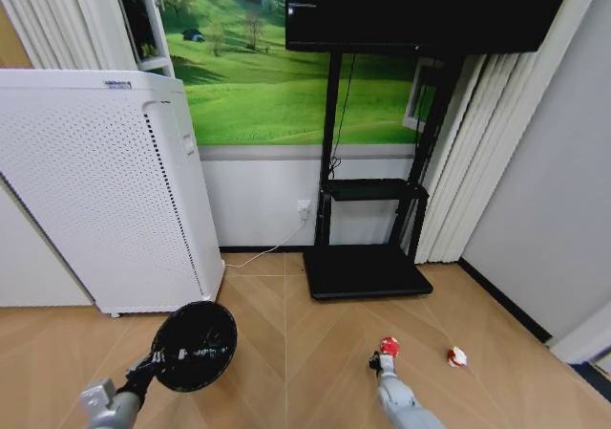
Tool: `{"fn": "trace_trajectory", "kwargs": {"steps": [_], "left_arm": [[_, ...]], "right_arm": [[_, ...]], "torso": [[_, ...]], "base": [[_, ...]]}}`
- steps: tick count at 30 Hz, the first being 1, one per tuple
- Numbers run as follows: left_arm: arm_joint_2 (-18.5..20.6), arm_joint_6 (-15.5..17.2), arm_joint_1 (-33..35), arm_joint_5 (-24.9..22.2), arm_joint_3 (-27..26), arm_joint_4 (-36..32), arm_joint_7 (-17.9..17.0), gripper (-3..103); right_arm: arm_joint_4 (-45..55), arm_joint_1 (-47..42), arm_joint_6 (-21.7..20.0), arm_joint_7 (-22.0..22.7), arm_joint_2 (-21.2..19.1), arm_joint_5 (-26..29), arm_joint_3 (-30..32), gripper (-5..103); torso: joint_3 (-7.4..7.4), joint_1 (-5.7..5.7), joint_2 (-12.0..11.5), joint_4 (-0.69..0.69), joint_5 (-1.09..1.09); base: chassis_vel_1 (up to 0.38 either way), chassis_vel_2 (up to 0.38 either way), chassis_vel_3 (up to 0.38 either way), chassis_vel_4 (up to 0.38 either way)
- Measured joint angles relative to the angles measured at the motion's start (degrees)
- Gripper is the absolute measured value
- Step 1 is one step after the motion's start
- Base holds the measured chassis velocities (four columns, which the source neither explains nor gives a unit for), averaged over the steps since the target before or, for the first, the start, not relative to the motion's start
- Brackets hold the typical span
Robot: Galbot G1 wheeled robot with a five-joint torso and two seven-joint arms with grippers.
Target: Pick up the trash bin and place the garbage on the floor into it.
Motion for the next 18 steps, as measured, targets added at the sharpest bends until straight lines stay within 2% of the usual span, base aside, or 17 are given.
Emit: {"fn": "trace_trajectory", "kwargs": {"steps": [1,2,5,6,9,10,12,13,14,17,18], "left_arm": [[0.01,-0.01,-0.10,0.00,0.08,0.02,0.00,4],[0.01,-0.01,-0.10,0.00,0.08,0.02,0.00,4],[0.09,-0.02,-0.28,0.00,0.18,0.02,0.01,4],[0.09,-0.02,-0.28,0.00,0.18,0.02,0.01,4],[0.13,-0.02,-0.28,-0.04,0.11,0.02,0.01,4],[0.13,-0.02,-0.28,-0.04,0.11,0.02,0.01,4],[0.13,-0.02,-0.32,-0.04,0.10,0.05,0.01,4],[0.13,-0.02,-0.32,-0.04,0.10,0.05,0.01,4],[0.14,-0.02,-0.36,-0.04,0.14,0.05,0.01,4],[0.13,-0.03,-0.42,-0.04,0.37,0.06,0.01,4],[0.13,-0.03,-0.43,-0.04,0.44,0.06,0.01,4]], "right_arm": [[-0.50,0.56,0.70,0.22,0.21,-0.79,0.07,19],[-0.50,0.56,0.70,0.22,0.21,-0.79,0.07,19],[-2.73,2.39,1.11,1.29,0.92,-1.33,0.18,35],[-2.73,2.39,1.11,1.29,0.92,-1.33,0.18,35],[-5.02,4.27,0.79,2.35,1.26,-1.05,0.31,51],[-5.02,4.27,0.79,2.35,1.26,-1.05,0.31,51],[-5.90,4.91,0.13,2.82,1.35,-0.07,0.31,62],[-5.90,4.91,0.13,2.82,1.35,-0.07,0.31,62],[-6.36,5.21,-0.30,3.31,1.52,0.62,0.31,68],[-7.99,6.05,-0.70,4.49,2.15,1.30,0.48,73],[-8.85,6.50,-0.72,5.03,2.44,1.49,0.56,79]], "torso": [[0.00,0.00,0.00,0.00,-0.01],[0.00,0.00,0.00,0.00,-0.01],[0.00,0.00,0.00,0.01,0.00],[0.00,0.00,0.00,0.01,0.00],[0.00,0.00,0.00,0.01,-0.01],[0.00,0.00,0.00,0.01,-0.01],[0.00,0.00,0.00,0.01,-0.01],[0.00,0.00,0.00,0.01,-0.01],[0.00,0.00,0.00,0.00,-0.01],[0.00,0.00,0.00,0.01,-0.01],[0.00,0.00,0.00,0.00,-0.01]], "base": [[0.000,0.000,0.000,0.000],[0.000,0.000,0.000,0.000],[0.000,0.000,0.000,0.000],[0.000,0.000,0.000,0.000],[0.000,0.000,0.000,0.000],[0.000,0.000,0.000,0.000],[0.000,0.000,0.000,0.000],[0.000,0.000,0.000,0.000],[0.000,0.000,0.000,0.000],[0.000,0.000,0.000,0.000],[0.000,0.000,0.000,0.000]]}}
